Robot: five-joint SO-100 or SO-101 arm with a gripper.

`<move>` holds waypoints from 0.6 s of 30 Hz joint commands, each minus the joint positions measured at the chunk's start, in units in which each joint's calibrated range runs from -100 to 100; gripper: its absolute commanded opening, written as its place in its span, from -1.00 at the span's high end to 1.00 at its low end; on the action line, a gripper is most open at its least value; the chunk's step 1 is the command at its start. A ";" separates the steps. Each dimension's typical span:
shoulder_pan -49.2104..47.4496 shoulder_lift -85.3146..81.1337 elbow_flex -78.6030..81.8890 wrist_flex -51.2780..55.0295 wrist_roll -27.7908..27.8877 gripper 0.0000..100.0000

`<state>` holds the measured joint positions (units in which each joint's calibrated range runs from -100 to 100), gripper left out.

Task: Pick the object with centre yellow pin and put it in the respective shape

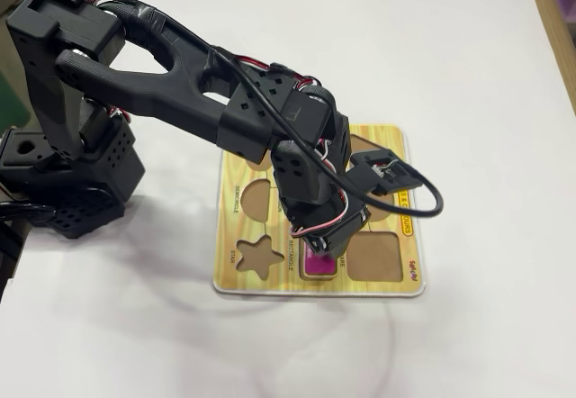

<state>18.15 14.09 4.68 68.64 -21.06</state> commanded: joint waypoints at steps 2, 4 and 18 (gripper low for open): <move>-0.86 -0.62 -3.06 -0.96 0.35 0.98; -0.86 -0.53 -2.97 -0.96 0.04 0.98; -1.16 2.14 -3.24 -0.70 -0.12 0.98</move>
<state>17.59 16.92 4.59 68.29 -21.06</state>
